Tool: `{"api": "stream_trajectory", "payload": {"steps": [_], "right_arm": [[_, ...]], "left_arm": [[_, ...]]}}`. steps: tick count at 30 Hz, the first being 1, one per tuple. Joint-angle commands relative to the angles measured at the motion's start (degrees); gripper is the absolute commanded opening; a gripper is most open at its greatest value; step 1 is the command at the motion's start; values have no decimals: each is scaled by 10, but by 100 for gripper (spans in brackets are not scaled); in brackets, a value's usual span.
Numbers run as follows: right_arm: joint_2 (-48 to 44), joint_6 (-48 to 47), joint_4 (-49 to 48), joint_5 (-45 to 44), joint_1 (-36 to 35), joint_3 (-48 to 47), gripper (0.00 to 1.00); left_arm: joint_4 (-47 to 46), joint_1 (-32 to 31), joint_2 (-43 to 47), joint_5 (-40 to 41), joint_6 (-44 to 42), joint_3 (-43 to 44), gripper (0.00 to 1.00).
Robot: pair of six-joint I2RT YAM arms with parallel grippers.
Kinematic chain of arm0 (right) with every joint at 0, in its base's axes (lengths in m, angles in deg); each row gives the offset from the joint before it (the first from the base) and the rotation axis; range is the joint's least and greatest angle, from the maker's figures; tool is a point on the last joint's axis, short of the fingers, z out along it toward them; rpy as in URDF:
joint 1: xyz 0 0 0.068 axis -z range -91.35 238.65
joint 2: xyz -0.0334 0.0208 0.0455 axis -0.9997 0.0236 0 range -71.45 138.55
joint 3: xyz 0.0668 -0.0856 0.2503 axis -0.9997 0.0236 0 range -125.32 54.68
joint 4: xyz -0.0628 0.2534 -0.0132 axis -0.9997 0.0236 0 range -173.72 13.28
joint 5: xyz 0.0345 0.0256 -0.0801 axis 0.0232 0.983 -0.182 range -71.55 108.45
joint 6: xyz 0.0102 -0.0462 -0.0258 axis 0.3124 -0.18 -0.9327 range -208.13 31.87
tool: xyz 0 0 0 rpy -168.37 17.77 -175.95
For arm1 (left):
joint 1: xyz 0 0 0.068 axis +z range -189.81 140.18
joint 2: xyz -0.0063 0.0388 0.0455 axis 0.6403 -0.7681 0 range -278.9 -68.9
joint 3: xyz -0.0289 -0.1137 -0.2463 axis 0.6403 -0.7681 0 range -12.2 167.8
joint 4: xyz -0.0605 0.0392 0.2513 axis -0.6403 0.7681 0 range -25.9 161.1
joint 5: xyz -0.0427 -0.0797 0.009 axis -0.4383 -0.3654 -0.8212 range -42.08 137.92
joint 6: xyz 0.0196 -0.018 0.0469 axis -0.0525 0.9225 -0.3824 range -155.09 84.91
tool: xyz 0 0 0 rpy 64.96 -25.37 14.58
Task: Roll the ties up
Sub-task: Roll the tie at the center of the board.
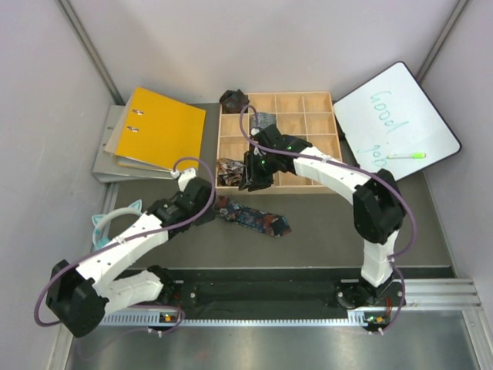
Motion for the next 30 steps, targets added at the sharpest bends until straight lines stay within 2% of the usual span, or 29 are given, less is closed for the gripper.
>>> {"api": "stream_trajectory", "payload": {"steps": [1,5,9,16,24,30], "right_arm": [[-74,51,-73,35,-24,61,39],[-83,94,-130,67,-55,87,38],[-63,110,-154,73,-73,93,36],[-15,106,-161,69,-76,87,34],[32,88,-151,46,-72,85,32],[38,74,-135,29,-65,93,31]], "left_arm": [[4,57,-30,-24,-88,73,25],[-35,127,-63,-126,-134,93,25],[-86,152,-92,-204,-173,90,27],[-141,200,-114,-283,-194,61,27],[-151,226,-117,-302,-203,45,28],[-175,229,-123,-327,-202,36,33]]}}
